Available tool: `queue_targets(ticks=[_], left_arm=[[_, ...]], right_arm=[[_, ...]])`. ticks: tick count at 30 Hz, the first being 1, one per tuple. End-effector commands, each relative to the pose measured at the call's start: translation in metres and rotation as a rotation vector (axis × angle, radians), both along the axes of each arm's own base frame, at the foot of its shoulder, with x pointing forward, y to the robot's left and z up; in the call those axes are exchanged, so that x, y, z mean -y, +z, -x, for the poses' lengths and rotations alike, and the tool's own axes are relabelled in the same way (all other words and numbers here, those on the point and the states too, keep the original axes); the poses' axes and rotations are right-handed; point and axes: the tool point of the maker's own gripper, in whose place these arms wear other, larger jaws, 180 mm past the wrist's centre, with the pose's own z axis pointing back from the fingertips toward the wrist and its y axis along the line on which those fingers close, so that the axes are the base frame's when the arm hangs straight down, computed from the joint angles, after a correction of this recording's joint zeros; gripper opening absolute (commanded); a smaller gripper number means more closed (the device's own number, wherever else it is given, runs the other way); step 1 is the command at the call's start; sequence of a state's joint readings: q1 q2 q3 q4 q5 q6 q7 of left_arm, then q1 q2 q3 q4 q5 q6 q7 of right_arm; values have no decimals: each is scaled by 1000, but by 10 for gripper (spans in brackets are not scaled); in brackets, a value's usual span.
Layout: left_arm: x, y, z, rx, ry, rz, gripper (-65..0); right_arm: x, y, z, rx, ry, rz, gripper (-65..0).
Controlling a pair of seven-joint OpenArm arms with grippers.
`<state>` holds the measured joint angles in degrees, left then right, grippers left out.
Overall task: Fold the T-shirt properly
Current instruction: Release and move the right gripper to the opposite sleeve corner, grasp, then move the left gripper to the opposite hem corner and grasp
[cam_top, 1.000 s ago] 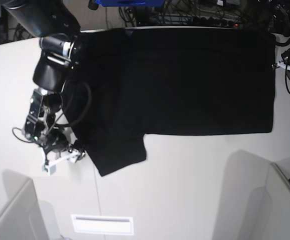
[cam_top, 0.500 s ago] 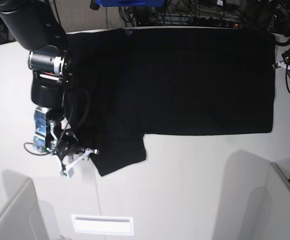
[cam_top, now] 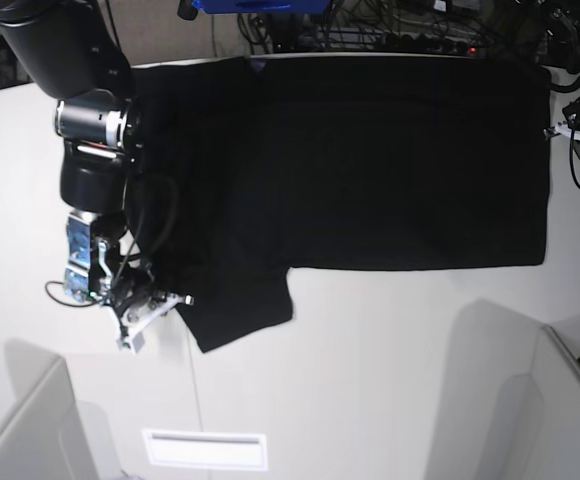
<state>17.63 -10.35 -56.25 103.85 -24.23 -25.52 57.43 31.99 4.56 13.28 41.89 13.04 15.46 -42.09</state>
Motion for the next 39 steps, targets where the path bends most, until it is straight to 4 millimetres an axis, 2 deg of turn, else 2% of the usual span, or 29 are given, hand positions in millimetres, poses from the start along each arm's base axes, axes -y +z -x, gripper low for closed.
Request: queue_targets(ticks=[1,3,5,6,12,17,18,20,21,23,27,29,34,39], left_arm=[[-6,12,-6,33,-7,-31,-650],[-6,12,-6,33,-7,-31,-650],[-6,12,-6,33,-7,-31,-650],[-6,11,-6,32,-6,-29,-650],[-17,-6,-26,-19,-25,-11,-650],[-42,-7,-60,-30,6,-29,-650],[-47,-4,-70,-19,17,-24,-606],[-59,-4,-88,-10,44,-1,-443],[-61,-4,-100,-4,45,12,-383],[-58,-10,-125,-44,0,27,-304],[-41,-20,-173,-52,-92,57,-298],[-29,-30,-190,-35,-124,77,-298],[-10,-54,-207,-48,-160,129,-290],[-6,-63,-209,-53,-154,158,-296]], right_arm=[[-2,11,-10,23,9,2,-557],[-2,11,-10,22,9,4,-567],[-2,11,-10,25,9,4,-636],[-2,12,-10,27,8,5,-650],[1,26,-16,77,9,21,-650],[4,37,-17,126,6,38,-650],[4,37,-16,123,7,38,-650],[4,35,-14,110,11,39,-650],[4,35,-14,110,12,39,-650],[4,36,-14,111,11,39,-650],[4,36,-14,111,11,39,-650],[4,36,-14,111,11,38,-650],[4,36,-14,111,11,38,-650],[4,36,-14,111,11,38,-650]])
